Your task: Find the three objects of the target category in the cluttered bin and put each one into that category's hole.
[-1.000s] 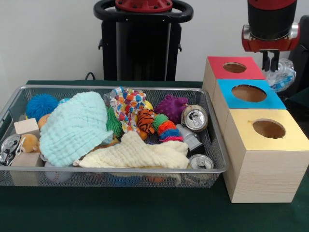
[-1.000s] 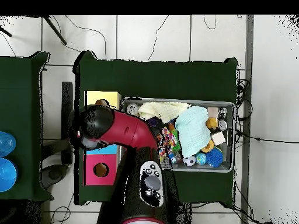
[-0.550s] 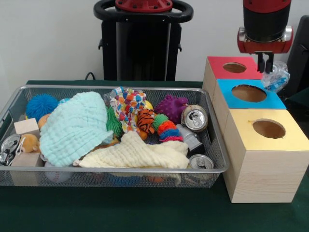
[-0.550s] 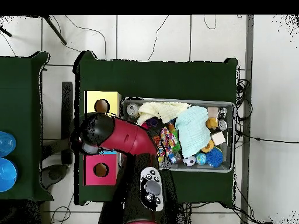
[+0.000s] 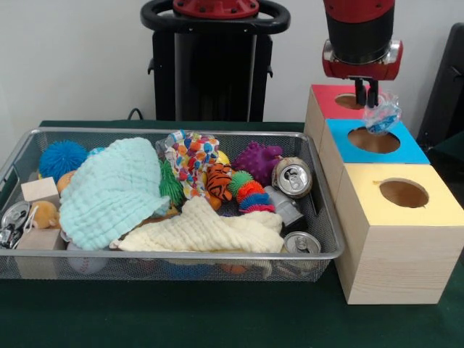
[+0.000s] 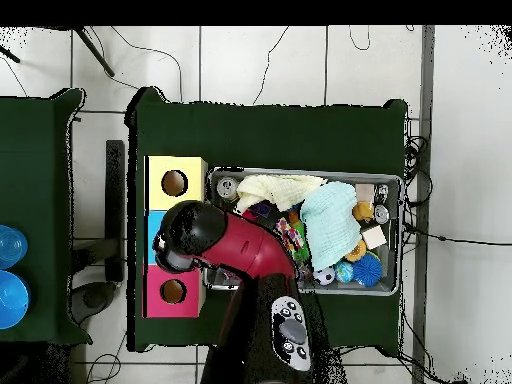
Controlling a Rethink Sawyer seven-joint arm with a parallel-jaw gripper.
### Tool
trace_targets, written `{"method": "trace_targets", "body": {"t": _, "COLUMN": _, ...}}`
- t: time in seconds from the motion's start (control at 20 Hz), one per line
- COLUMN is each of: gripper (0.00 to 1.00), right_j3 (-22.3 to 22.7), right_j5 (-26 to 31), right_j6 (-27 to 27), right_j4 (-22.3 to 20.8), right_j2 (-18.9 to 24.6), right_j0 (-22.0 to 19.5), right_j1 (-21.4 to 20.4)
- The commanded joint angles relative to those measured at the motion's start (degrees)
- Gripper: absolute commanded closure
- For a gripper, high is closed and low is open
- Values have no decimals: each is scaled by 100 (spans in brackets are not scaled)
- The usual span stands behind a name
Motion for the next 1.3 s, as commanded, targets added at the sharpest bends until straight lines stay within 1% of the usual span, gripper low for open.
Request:
{"method": "trace_targets", "body": {"t": 0.05, "gripper": 100, "right_j3": 349, "right_j5": -771, "right_j6": 1023, "right_j4": 100, "right_j2": 250, "right_j0": -2, "right_j1": 265}}
{"method": "trace_targets", "body": {"t": 0.15, "gripper": 100, "right_j3": 309, "right_j5": -889, "right_j6": 1078, "right_j4": 71, "right_j2": 231, "right_j0": 45, "right_j1": 330}}
{"method": "trace_targets", "body": {"t": 0.4, "gripper": 100, "right_j3": 48, "right_j5": -852, "right_j6": 1107, "right_j4": -18, "right_j2": 177, "right_j0": 37, "right_j1": 506}}
{"method": "trace_targets", "body": {"t": 0.5, "gripper": 100, "right_j3": -65, "right_j5": -767, "right_j6": 1182, "right_j4": -62, "right_j2": 122, "right_j0": 83, "right_j1": 539}}
{"method": "trace_targets", "body": {"t": 0.6, "gripper": 100, "right_j3": -148, "right_j5": -798, "right_j6": 1259, "right_j4": -66, "right_j2": 98, "right_j0": 151, "right_j1": 607}}
{"method": "trace_targets", "body": {"t": 0.7, "gripper": 100, "right_j3": -86, "right_j5": -992, "right_j6": 1263, "right_j4": 2, "right_j2": 145, "right_j0": 187, "right_j1": 652}}
{"method": "trace_targets", "body": {"t": 0.75, "gripper": 100, "right_j3": 56, "right_j5": -1126, "right_j6": 1249, "right_j4": 51, "right_j2": 177, "right_j0": 208, "right_j1": 602}}
{"method": "trace_targets", "body": {"t": 0.95, "gripper": 100, "right_j3": 227, "right_j5": -1284, "right_j6": 1217, "right_j4": 118, "right_j2": 208, "right_j0": 235, "right_j1": 529}}
{"method": "trace_targets", "body": {"t": 1.1, "gripper": 100, "right_j3": 157, "right_j5": -1202, "right_j6": 1216, "right_j4": 101, "right_j2": 193, "right_j0": 232, "right_j1": 555}}
{"method": "trace_targets", "body": {"t": 1.2, "gripper": 100, "right_j3": 206, "right_j5": -1245, "right_j6": 1199, "right_j4": 97, "right_j2": 190, "right_j0": 231, "right_j1": 536}}
{"method": "trace_targets", "body": {"t": 1.3, "gripper": 100, "right_j3": 385, "right_j5": -1397, "right_j6": 1149, "right_j4": 133, "right_j2": 247, "right_j0": 226, "right_j1": 475}}
